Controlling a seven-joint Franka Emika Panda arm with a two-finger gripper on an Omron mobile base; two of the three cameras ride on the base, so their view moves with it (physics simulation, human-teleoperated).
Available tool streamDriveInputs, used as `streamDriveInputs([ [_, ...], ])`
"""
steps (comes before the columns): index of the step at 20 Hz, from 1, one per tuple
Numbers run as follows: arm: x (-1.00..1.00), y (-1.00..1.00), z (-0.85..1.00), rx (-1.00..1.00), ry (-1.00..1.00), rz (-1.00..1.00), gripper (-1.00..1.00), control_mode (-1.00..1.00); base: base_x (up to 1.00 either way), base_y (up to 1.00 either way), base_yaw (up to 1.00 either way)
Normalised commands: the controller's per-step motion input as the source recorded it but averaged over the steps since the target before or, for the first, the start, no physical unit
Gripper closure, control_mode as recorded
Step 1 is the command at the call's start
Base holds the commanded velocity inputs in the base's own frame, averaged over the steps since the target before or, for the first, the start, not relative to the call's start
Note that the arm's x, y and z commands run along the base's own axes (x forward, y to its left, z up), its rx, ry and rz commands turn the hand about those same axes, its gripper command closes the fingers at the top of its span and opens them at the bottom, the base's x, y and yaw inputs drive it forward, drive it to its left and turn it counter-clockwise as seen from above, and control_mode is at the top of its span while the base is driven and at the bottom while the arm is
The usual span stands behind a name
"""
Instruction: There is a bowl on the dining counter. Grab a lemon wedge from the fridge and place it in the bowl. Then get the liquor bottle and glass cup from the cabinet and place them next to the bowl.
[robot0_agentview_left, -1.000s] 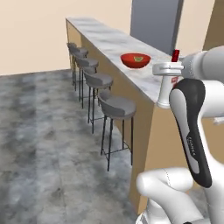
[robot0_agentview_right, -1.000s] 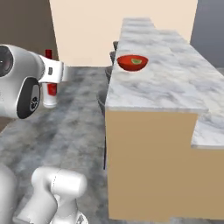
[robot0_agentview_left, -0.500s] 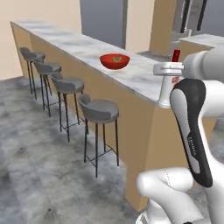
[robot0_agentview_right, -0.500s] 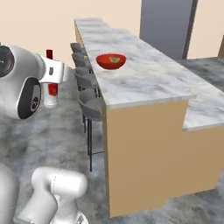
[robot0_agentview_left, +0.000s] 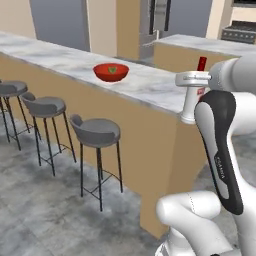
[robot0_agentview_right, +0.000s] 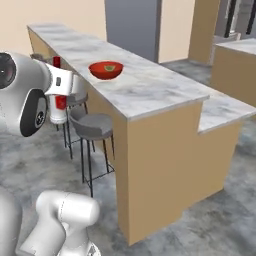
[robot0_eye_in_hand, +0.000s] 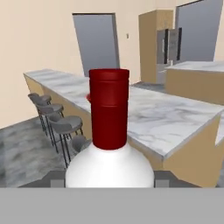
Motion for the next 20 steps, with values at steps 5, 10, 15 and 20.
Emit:
streamDriveInputs([
  [5, 0.00, 0.00, 0.00, 0.00, 0.00, 0.00, 1.00, 1.00, 0.17, 0.85, -0.45],
  [10, 0.00, 0.00, 0.00, 0.00, 0.00, 0.00, 1.00, 1.00, 0.19, 0.88, -0.46],
  [15, 0.00, 0.00, 0.00, 0.00, 0.00, 0.00, 1.00, 1.00, 0.16, 0.83, -0.46],
  [20, 0.00, 0.00, 0.00, 0.00, 0.00, 0.00, 1.00, 1.00, 0.14, 0.83, -0.46],
])
